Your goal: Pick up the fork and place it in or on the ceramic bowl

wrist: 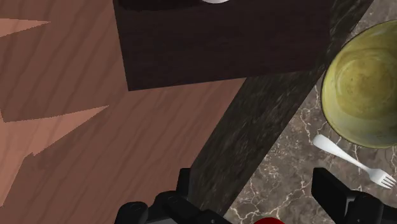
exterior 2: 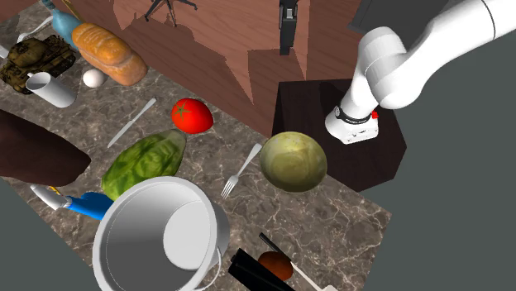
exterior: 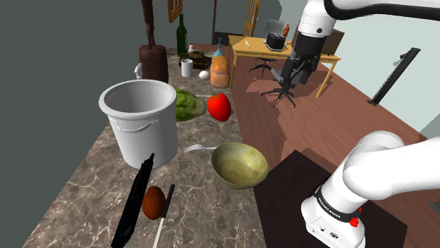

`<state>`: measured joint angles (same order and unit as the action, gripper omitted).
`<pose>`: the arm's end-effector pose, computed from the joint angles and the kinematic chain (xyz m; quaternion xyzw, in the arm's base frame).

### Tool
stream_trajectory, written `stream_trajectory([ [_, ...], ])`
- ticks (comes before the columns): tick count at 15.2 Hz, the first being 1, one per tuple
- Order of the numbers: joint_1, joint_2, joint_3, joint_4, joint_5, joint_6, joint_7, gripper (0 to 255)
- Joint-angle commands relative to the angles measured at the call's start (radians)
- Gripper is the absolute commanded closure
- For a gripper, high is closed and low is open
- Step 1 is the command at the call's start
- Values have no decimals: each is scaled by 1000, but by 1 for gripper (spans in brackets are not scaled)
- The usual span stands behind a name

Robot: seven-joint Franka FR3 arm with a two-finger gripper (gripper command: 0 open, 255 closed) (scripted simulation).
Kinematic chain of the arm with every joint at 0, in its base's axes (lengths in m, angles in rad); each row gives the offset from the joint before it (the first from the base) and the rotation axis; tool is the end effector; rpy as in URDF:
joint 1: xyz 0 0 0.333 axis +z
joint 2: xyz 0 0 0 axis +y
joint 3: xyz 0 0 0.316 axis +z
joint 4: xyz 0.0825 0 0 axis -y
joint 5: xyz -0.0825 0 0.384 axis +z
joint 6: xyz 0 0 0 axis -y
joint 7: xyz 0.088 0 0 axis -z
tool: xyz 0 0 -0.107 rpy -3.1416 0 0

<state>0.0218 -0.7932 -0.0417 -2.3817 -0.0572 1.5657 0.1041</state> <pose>0.3036 -0.0158 0.5799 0.9983 -0.0554 -0.0109 0.0143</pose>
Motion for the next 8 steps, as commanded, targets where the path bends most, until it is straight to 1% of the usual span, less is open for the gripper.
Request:
stream_trajectory([
  [1, 0, 0, 0, 0, 0, 0, 0, 0],
  [8, 99, 208, -19, -9, 40, 177, -163, 0],
])
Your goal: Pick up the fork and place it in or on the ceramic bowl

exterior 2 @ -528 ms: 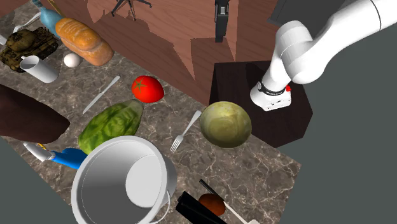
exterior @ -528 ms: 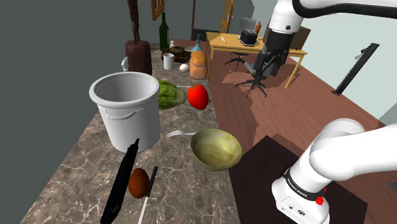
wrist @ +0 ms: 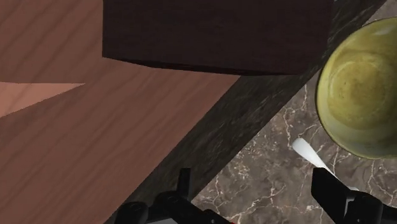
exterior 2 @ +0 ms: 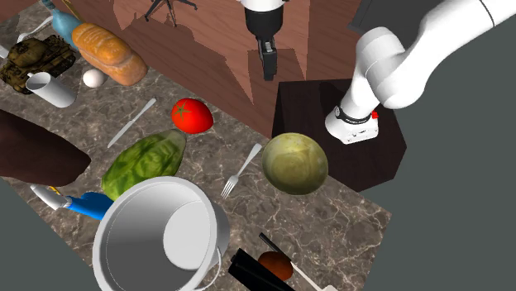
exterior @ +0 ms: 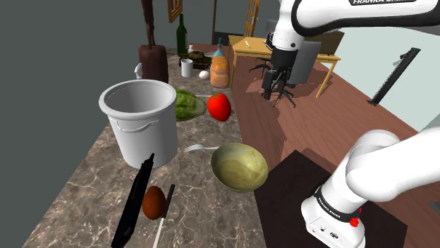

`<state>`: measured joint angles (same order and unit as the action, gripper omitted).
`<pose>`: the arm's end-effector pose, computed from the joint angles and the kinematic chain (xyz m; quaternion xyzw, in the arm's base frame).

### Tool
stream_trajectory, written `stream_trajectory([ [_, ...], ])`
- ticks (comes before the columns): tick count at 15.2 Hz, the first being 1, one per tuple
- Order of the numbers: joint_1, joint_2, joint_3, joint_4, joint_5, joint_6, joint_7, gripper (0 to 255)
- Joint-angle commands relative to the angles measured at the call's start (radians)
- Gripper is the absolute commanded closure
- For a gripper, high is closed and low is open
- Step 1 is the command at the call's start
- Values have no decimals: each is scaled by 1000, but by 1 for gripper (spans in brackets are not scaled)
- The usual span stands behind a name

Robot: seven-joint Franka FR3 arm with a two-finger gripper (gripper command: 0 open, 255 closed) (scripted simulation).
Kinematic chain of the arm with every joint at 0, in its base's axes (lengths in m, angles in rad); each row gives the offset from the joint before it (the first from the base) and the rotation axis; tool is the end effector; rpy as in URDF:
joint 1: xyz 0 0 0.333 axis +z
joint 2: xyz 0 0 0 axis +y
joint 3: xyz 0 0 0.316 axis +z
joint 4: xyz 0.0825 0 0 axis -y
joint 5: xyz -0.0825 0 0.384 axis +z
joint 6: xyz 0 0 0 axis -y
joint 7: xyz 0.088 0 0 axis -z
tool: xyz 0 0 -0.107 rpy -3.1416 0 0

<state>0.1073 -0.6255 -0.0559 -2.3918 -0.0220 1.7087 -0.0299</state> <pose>0.3563 0.0135 0.5315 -0.9984 -0.0482 0.0292 0.0050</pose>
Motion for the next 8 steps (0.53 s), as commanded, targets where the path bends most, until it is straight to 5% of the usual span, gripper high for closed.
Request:
stream_trajectory([
  [1, 28, 72, -6, 4, 13, 57, -53, 0],
  [8, 122, 292, 1, 43, 72, 196, -224, 0],
])
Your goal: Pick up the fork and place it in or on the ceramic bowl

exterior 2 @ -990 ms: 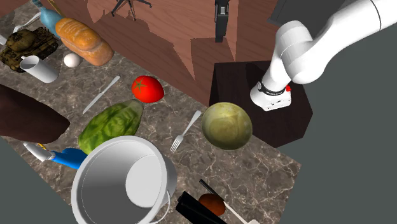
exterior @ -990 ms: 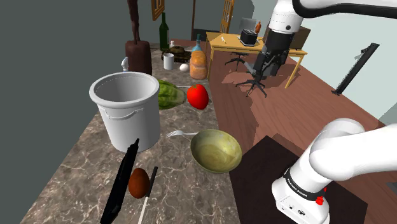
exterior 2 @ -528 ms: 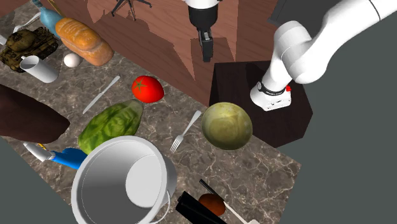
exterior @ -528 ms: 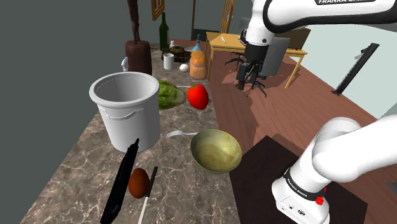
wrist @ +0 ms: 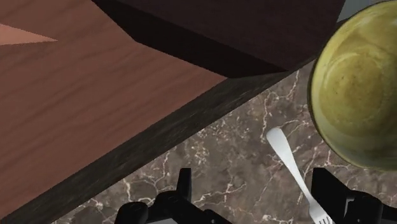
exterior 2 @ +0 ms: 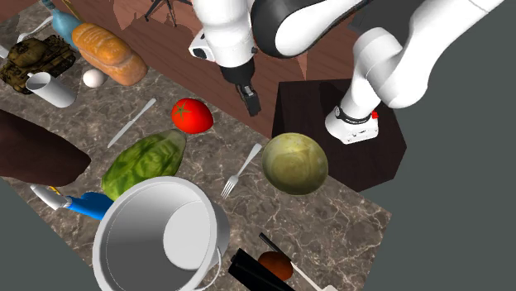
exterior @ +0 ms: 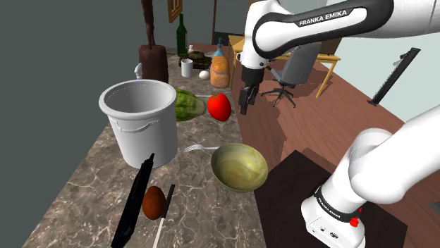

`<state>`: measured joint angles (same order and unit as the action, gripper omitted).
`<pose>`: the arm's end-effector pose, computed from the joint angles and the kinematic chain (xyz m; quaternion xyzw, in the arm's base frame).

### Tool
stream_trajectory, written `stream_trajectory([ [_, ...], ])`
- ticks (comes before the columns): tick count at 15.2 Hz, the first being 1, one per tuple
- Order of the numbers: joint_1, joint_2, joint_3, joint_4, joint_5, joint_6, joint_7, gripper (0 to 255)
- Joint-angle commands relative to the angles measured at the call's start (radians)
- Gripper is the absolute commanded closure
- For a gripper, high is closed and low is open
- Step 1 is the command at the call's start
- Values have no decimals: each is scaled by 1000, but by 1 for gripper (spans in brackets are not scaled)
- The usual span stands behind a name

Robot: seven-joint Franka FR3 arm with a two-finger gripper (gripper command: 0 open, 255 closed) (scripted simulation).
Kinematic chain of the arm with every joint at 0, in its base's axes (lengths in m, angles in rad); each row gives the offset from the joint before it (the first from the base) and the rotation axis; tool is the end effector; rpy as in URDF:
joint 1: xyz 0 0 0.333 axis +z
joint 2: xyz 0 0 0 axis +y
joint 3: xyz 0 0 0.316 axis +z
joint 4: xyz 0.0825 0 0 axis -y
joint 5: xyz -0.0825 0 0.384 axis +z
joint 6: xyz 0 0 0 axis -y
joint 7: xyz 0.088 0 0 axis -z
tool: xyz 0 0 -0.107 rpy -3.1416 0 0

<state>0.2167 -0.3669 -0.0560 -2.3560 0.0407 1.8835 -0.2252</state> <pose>0.4186 0.0699 0.4612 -0.9806 -0.1866 0.0522 0.0306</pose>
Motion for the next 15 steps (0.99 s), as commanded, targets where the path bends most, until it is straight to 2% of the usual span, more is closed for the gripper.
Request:
stream_trajectory([
  [1, 26, 64, 4, 15, 18, 37, -53, 0],
  [12, 145, 385, 76, 134, 112, 172, -313, 0],
  [15, 151, 407, 82, 122, 118, 203, -324, 0],
])
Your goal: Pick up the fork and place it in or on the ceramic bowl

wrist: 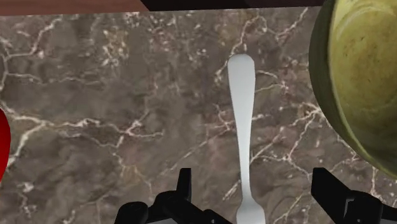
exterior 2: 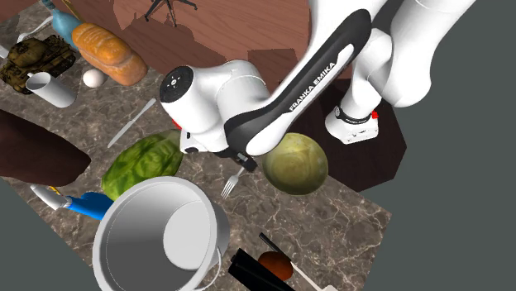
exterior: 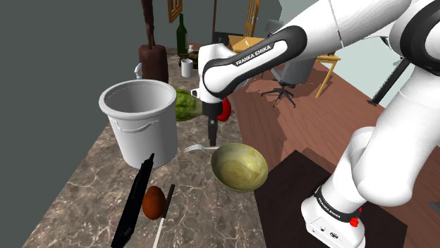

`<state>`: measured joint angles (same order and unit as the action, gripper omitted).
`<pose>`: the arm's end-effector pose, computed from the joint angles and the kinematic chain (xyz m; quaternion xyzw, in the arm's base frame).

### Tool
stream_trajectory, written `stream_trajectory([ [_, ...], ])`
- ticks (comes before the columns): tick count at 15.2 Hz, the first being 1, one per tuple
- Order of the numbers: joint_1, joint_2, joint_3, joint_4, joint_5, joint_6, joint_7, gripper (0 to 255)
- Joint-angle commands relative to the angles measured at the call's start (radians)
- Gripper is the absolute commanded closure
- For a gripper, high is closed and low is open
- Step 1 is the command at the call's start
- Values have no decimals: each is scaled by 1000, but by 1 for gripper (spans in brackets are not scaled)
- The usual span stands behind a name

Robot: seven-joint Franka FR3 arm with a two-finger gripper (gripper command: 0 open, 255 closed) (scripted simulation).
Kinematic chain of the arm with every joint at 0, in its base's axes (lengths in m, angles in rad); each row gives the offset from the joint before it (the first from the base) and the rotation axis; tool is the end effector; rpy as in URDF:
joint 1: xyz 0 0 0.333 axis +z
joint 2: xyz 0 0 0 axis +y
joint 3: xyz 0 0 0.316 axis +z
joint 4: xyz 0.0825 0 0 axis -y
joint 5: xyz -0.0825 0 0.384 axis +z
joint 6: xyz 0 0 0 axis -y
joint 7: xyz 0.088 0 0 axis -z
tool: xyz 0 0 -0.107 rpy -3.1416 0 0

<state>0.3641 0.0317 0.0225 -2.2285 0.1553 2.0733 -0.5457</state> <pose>0.4677 0.1990 0.3446 -0.9063 -0.4073 0.0876 0.0717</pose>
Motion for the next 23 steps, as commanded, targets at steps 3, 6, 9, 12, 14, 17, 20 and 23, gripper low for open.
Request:
stream_trajectory([
  [3, 6, 24, 6, -30, 7, 54, -6, 0],
  [6, 9, 39, 9, -49, 12, 89, -8, 0],
  [9, 9, 39, 9, -49, 12, 89, -8, 0],
  [12, 9, 39, 9, -49, 12, 89, -8, 0],
  [14, 9, 39, 9, -49, 11, 89, -8, 255],
  [17, 9, 39, 9, -49, 11, 89, -8, 255],
  [20, 9, 40, 9, -48, 11, 89, -8, 255],
  [23, 9, 39, 9, -49, 12, 89, -8, 255],
])
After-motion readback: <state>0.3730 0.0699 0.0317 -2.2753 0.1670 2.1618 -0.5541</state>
